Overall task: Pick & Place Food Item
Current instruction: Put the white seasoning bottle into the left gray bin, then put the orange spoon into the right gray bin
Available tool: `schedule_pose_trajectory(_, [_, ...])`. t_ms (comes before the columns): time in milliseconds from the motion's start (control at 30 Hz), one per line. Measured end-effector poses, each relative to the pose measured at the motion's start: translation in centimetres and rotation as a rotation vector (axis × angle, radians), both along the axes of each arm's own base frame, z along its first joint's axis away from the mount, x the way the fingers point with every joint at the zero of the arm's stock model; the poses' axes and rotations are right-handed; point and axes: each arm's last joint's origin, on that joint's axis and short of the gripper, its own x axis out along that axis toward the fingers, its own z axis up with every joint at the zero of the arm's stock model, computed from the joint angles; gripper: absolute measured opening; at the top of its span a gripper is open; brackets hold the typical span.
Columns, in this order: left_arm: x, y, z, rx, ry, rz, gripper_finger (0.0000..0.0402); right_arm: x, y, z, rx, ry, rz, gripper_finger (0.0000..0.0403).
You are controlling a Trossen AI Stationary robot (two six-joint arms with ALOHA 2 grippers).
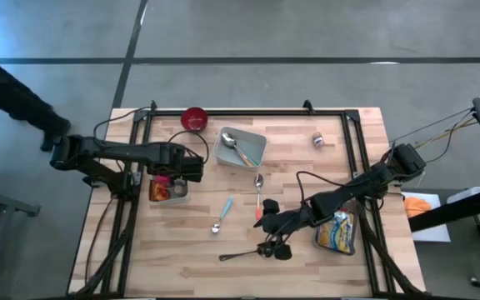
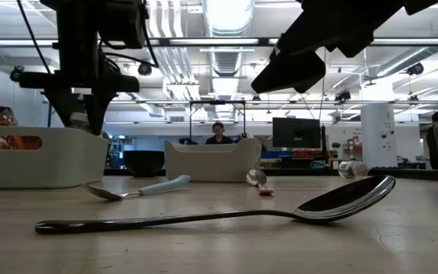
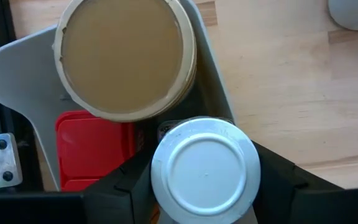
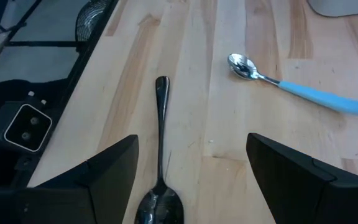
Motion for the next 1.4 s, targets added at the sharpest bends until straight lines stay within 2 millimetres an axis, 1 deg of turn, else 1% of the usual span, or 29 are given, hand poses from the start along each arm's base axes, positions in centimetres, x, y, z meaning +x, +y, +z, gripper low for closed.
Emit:
schedule_pose_trajectory(267, [0.0,0.0,0.0,-0.016,0.003,0.011,0.0193,0.0,0.0,0.0,0.0,0.0,0.0,0.0295])
schedule_pose_trajectory(300, [0.0,-0.1,-0.1,-0.018,0.004,0.011,0.0205,0.0,0.0,0.0,0.0,0.0,0.0,0.0295])
schedule_pose_trajectory(433, [-0.1,0.0,-0.1,-0.02,0.011,0.008,0.029,0.0,0.0,0.0,0.0,-0.001,0.0,0.0295])
schedule_pose_trajectory(500, [-0.1,0.0,-0.1,-0.02,0.014,0.008,0.0325,0.0,0.0,0.0,0.001,-0.002,0.0,0.0295])
schedule_pose_trajectory(567, [-0.1,0.0,-0.1,-0.02,0.014,0.008,0.0348,0.0,0.0,0.1,0.001,-0.002,0.0,0.0295])
schedule_pose_trajectory(633, [-0.1,0.0,-0.1,-0.021,0.012,0.007,0.0362,0.0,0.0,0.1,0.001,-0.002,0.0,0.0295])
schedule_pose_trajectory(833, [0.1,0.0,0.3,-0.021,0.017,-0.022,0.037,0.0,0.0,0.1,0.002,-0.002,0.0,0.0295])
schedule_pose_trajectory(1000, [0.6,0.0,1.6,-0.024,-0.018,-0.059,0.0371,0.0,0.0,0.1,0.018,0.002,-0.013,0.0295])
schedule_pose_trajectory(1167, [0.5,0.0,2.4,-0.021,0.012,-0.073,0.0371,0.0,-0.1,0.1,0.019,-0.002,-0.058,0.0295])
schedule_pose_trajectory(1267, [0.1,-0.1,2.7,-0.023,0.053,-0.071,0.0371,-0.1,-0.3,0.5,0.026,-0.009,-0.087,0.0295])
schedule_pose_trajectory(1400, [-0.4,-0.1,2.9,-0.025,0.085,-0.076,0.0371,-0.5,-0.7,1.5,0.008,-0.029,-0.139,0.0295])
